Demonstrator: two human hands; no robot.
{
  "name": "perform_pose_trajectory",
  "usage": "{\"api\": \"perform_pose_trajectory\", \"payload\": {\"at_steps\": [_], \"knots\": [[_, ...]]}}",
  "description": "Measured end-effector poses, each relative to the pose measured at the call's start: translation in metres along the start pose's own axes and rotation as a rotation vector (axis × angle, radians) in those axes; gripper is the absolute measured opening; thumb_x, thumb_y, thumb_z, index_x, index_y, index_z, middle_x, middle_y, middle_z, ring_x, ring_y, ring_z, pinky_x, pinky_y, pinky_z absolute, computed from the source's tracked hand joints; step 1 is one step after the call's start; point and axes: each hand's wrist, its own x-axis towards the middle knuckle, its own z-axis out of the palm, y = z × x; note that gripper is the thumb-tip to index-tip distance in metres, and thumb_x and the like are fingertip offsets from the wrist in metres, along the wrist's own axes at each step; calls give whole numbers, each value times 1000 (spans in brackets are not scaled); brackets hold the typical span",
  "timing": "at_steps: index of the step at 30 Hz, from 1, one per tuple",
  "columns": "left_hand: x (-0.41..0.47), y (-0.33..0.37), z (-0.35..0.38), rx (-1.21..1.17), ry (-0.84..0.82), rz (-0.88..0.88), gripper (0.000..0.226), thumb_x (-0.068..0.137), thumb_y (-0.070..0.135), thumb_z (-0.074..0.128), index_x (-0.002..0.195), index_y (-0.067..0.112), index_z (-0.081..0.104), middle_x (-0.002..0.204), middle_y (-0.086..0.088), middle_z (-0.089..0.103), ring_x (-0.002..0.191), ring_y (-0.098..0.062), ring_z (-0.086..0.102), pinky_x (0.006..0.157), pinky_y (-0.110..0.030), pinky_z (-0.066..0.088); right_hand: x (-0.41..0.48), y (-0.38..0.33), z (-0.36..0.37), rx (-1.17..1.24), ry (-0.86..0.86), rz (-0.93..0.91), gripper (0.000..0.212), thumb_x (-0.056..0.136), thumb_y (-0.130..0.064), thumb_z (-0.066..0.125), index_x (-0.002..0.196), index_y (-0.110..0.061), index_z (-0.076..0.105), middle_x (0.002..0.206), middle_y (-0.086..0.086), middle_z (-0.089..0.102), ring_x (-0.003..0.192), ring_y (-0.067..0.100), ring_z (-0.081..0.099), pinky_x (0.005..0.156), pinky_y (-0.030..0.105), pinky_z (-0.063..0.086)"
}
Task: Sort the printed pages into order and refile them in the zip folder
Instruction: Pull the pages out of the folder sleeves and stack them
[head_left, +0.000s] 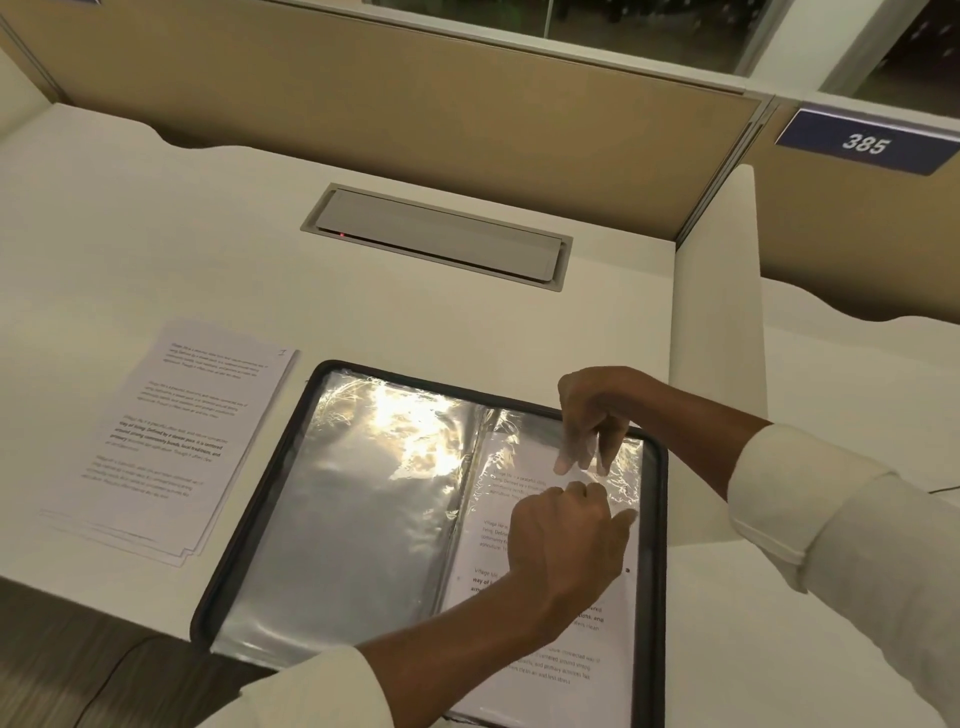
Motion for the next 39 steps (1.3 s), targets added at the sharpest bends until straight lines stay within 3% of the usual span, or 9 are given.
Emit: {"api": "perform_pose_trajectory", "payload": {"at_steps": [4, 9, 13, 17, 20, 27, 31, 35, 39], "knots": [[-2, -4, 3, -33, -161, -4, 76, 100, 78, 25, 117, 17, 69, 104, -1, 74, 91, -20, 70, 80, -33, 50, 7, 3, 3, -76, 43, 15, 18, 76, -3, 92, 85, 4, 78, 87, 15, 80, 79, 36, 79, 74, 44, 66], [-14, -23, 19, -4, -140, -24, 81, 98, 82, 26, 127, 17, 67, 134, -4, 67, 121, -26, 61, 103, -44, 50, 15, 16, 3, -159, 133, 8, 17, 78, -7, 86, 89, 0, 77, 96, 13, 77, 80, 35, 79, 74, 45, 67], [-31, -44, 40, -34, -197, -35, 89, 92, 80, 48, 153, 14, 43, 171, -11, 28, 157, -37, 29, 127, -52, 23, 17, 26, -5, -126, 164, -16, 19, 73, -14, 87, 84, -2, 77, 86, 12, 74, 86, 35, 78, 71, 43, 67], [-60, -63, 60, 36, -162, 102, 116, 87, 85, 50, 162, 1, 26, 174, -24, 6, 161, -42, 8, 124, -57, 18, 22, 38, -18, -92, 191, -47, 17, 74, -13, 85, 82, -2, 74, 80, 11, 68, 76, 30, 70, 76, 43, 67], [-77, -72, 64, 65, -189, 157, 120, 89, 86, 45, 165, 0, 13, 174, -23, -8, 161, -41, -6, 129, -61, 15, 24, 48, -28, -41, 228, -90, 12, 83, -14, 79, 81, -4, 73, 87, 13, 76, 86, 31, 77, 82, 43, 66], [-91, -78, 69, 115, -222, 231, 116, 93, 89, 35, 164, -1, 19, 174, -22, -2, 161, -40, 4, 127, -62, 22, 47, 73, -46, 12, 445, -175, 13, 89, -17, 79, 90, -4, 74, 99, 14, 74, 86, 28, 70, 58, 30, 56], [-91, -78, 67, 98, -239, 259, 114, 95, 86, 35, 165, -2, 14, 174, -21, -10, 162, -39, -6, 126, -60, 10, 51, 77, -58, -59, 607, -198, 14, 90, -21, 81, 84, -15, 70, 101, 5, 72, 94, 23, 68, 71, 34, 55], [-91, -78, 65, 104, -241, 256, 113, 95, 86, 35, 165, -1, 17, 174, -22, -6, 162, -40, 0, 123, -65, 25, 42, 72, -75, -50, 857, -217, 19, 90, -26, 81, 78, -25, 67, 107, 2, 68, 98, 25, 64, 81, 38, 52], [-90, -78, 64, 113, -264, 254, 114, 95, 87, 32, 164, -2, 18, 174, -24, -6, 161, -41, 1, 122, -65, 27, 25, 65, -94, 76, 1101, -230, 12, 91, -16, 68, 83, -24, 71, 101, 0, 73, 93, 29, 66, 81, 40, 53]]}}
